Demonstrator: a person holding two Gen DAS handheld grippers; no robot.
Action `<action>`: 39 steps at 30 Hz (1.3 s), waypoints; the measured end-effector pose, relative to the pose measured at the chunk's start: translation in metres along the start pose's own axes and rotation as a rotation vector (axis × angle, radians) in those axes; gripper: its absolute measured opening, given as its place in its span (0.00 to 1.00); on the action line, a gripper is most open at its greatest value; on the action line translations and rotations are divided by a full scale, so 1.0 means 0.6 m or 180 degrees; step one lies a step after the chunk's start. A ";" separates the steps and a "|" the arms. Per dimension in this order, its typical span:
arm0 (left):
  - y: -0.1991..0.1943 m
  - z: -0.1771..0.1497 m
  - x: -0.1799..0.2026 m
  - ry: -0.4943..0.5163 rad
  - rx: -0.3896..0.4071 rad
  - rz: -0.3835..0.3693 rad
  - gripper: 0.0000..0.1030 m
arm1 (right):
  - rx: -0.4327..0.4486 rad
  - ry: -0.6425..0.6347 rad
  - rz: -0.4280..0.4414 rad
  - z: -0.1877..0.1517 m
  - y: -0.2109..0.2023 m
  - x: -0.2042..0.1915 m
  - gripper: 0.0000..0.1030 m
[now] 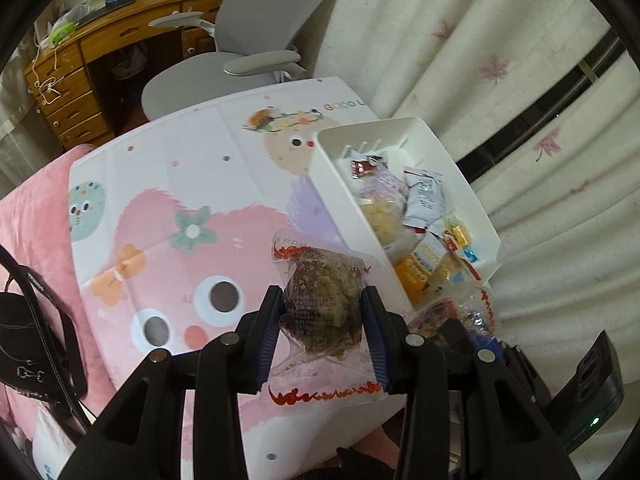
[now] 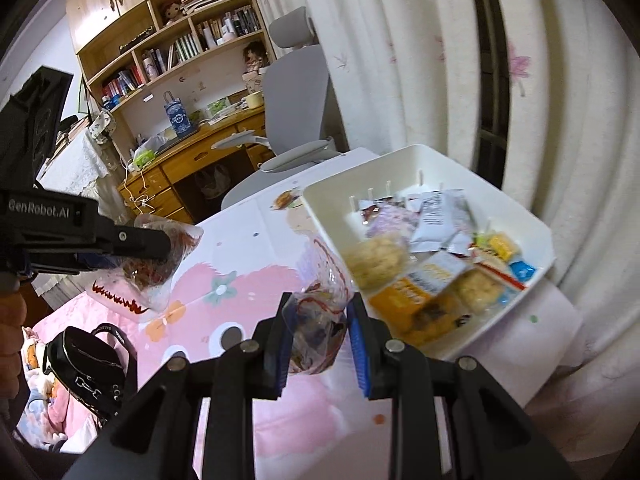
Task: Organize snacks
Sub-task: 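Lift both held nut bags and carry them over the white tray, then open both grippers over the white tray to drop the nut bags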
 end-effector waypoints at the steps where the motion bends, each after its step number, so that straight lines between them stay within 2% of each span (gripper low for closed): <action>1: 0.006 0.000 0.014 0.0005 0.0001 -0.0006 0.37 | -0.0007 -0.0006 -0.0002 0.005 -0.002 0.014 0.25; 7: 0.034 -0.002 0.087 0.0055 0.0064 -0.0180 0.37 | -0.0084 -0.0031 0.0037 0.038 -0.007 0.085 0.25; 13: 0.057 0.005 0.164 0.0160 0.0214 -0.0088 0.37 | -0.0193 -0.0252 0.0196 0.088 -0.006 0.157 0.25; 20: 0.092 0.033 0.235 -0.0077 0.0399 -0.0187 0.37 | -0.0202 -0.0597 0.0390 0.149 0.000 0.222 0.25; 26: 0.108 0.054 0.271 -0.0227 0.0570 -0.0212 0.38 | -0.0233 -0.0799 0.0490 0.188 0.019 0.261 0.26; 35: 0.127 0.091 0.280 -0.0442 0.0702 -0.0131 0.38 | -0.0264 -0.1162 0.0768 0.229 0.047 0.267 0.26; 37: 0.137 0.097 0.276 -0.0519 0.0650 -0.0044 0.51 | -0.0287 -0.1188 0.0816 0.234 0.053 0.269 0.27; 38: 0.141 0.099 0.274 -0.0555 0.0619 -0.0009 0.68 | -0.0316 -0.1201 0.0832 0.236 0.059 0.269 0.27; 39: 0.145 0.099 0.271 -0.0600 0.0597 0.0025 0.72 | -0.0347 -0.1221 0.0828 0.235 0.066 0.271 0.30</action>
Point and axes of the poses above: each gripper's, at about its wrist camera, not at the fingertips, and y roughly the way its jaws point, x to its right, z to its top, the point moved 3 cm from there along y, roughly the way its jaws point, and after that the axes turned 5 degrees about y, right-handed, at the moved point
